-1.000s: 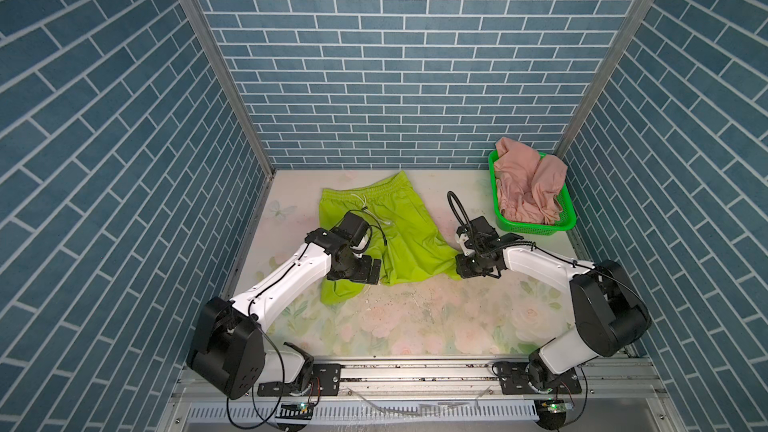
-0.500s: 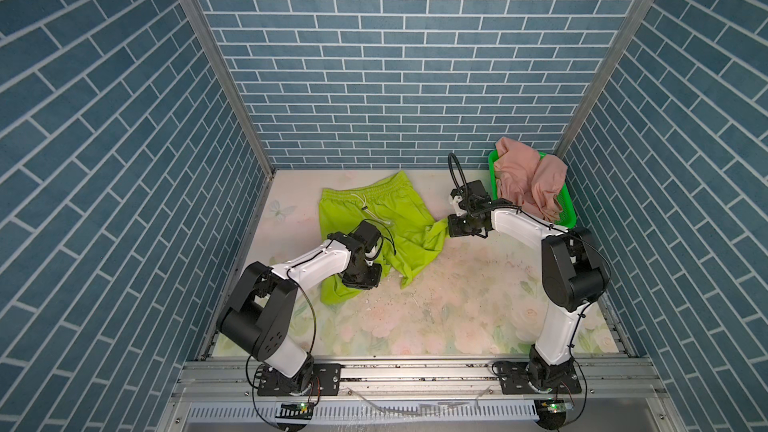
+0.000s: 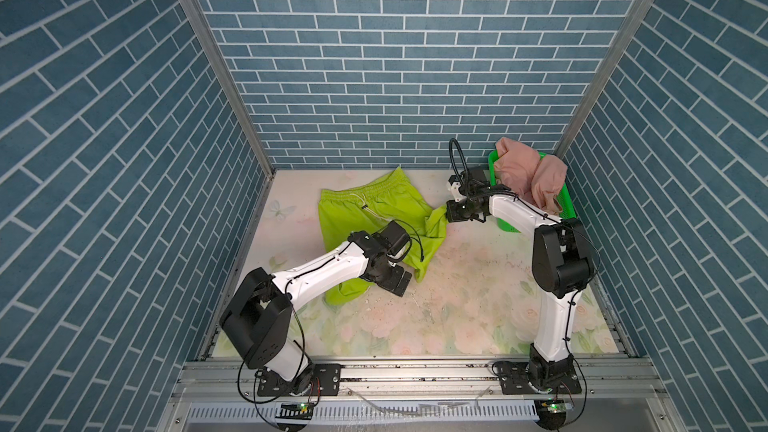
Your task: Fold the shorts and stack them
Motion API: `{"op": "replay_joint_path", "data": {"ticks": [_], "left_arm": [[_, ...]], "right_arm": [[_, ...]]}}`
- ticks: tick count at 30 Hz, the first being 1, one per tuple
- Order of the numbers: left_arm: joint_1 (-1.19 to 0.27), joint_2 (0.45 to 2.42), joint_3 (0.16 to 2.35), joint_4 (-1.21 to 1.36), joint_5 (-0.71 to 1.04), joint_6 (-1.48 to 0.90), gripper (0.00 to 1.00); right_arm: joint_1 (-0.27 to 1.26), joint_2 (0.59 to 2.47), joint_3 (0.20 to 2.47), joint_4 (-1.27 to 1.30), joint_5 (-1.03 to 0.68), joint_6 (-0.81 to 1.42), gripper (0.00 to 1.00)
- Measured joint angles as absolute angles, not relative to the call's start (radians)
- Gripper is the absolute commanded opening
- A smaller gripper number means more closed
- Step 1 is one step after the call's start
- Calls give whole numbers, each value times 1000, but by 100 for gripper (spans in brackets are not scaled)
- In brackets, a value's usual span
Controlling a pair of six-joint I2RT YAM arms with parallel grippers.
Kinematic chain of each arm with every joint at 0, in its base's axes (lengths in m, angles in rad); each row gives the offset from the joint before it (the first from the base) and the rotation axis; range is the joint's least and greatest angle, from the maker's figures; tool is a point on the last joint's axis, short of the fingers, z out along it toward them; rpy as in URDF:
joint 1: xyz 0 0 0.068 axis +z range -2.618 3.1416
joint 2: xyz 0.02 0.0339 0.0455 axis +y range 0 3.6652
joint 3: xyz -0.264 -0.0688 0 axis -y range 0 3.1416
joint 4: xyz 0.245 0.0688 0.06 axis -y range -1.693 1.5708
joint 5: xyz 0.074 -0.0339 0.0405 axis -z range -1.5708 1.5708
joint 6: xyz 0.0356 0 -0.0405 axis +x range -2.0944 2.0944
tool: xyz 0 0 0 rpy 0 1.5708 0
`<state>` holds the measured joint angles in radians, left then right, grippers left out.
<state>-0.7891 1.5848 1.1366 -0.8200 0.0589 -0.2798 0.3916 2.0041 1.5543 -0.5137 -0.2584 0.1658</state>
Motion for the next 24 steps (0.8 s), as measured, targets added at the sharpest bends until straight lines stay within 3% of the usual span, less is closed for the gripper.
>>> {"op": "replay_joint_path", "data": {"ticks": [1,7,12,15,17,21,24], "left_arm": [[-803,1612,1156,-834,39,-266,100],[-860,1783,1262,-897,-92,-212,100],[-862,1827,1277,-942,-221,-200,100],[-862,1829,1285,-963,-284,-197,92],[-862,1836,1288,-966,-317,-194,78],[-861,1882,1290,-956,-342,-189,28],[-859,1914,1290,-952,-335,-177,5]], "right_arm": [[392,1996,1539,-519,-260,165,0],[388,1935,1478,-554,-265,151,24],[387,1828,1409,-551,-287,152,28],[387,1750,1362,-531,-308,153,29],[387,1699,1324,-510,-323,157,29],[387,1635,1255,-475,-343,170,31],[387,1607,1217,-468,-351,179,34]]}}
